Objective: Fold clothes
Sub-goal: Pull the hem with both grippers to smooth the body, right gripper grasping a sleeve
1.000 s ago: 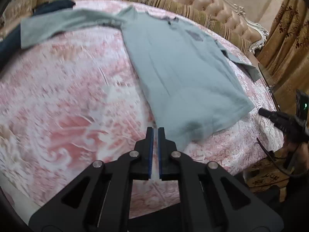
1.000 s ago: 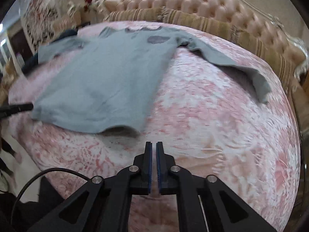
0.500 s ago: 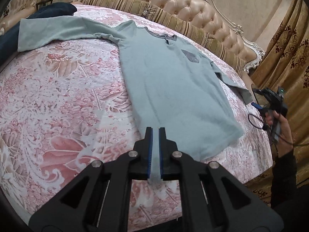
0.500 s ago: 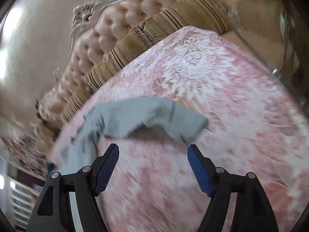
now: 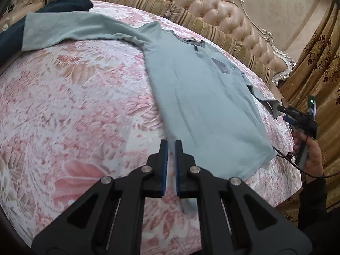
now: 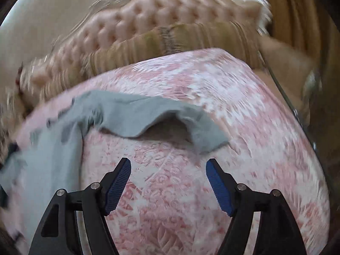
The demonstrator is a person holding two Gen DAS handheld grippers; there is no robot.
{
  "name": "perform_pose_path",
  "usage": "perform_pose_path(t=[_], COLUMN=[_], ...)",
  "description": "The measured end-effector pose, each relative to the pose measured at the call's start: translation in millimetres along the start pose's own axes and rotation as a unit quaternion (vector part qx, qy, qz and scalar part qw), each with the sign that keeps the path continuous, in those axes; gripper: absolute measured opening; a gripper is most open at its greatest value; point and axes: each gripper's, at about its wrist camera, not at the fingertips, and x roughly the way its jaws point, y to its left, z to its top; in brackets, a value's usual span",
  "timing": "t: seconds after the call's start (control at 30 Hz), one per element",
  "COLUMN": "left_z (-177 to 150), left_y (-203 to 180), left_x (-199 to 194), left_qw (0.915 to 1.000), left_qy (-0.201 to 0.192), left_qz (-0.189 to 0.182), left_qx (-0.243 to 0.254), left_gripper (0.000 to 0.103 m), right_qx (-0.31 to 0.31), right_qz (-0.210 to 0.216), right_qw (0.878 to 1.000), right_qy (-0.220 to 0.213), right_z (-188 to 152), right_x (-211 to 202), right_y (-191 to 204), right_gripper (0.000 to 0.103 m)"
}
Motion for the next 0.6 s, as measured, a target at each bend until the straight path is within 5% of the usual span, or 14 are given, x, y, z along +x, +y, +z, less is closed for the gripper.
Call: perform_pose_path(t=[0.17, 0.3, 0.33, 0.37, 0.43, 0.6], left_z=[-0.2, -2.8, -2.3, -1.5, 0.1, 4.1], left_y=[-8.6, -0.1, 0.4, -0.7, -3.1, -9.0], left_x=[-16.1, -12.4, -12.2, -12.3, -12.5, -13.1], left_qw=[0.9995, 0.9998, 0.9998, 0.9997, 0.9997, 0.9996], left_qy=[-0.029, -0.017, -0.017, -0.017, -0.017, -0.019], left_qz=[-0.008, 0.004, 0.007, 0.008, 0.009, 0.013], left_qx=[0.008, -0.010, -0.013, -0.014, -0.014, -0.015], left_gripper=[0.007, 0.007, 0.007, 0.007, 0.007, 0.007], right_qx=[-0.092, -0.131, -0.139, -0.146, -0.160, -0.214], right_qz=[-0.069, -0.055, -0.054, -0.052, -0.049, -0.111], right_qw=[0.993, 0.990, 0.989, 0.988, 0.986, 0.970], right_qy=[-0.040, -0.019, -0.013, -0.003, 0.012, -0.017], right_z=[7.5, 19.0, 21.4, 23.0, 25.3, 46.6], right_x=[-6.0, 14.8, 21.2, 28.1, 38.9, 33.3], right_y=[6.4, -12.2, -15.7, -18.9, -25.7, -47.0], right_gripper=[0.074, 0.073, 0.060, 0.031, 0.005, 0.005])
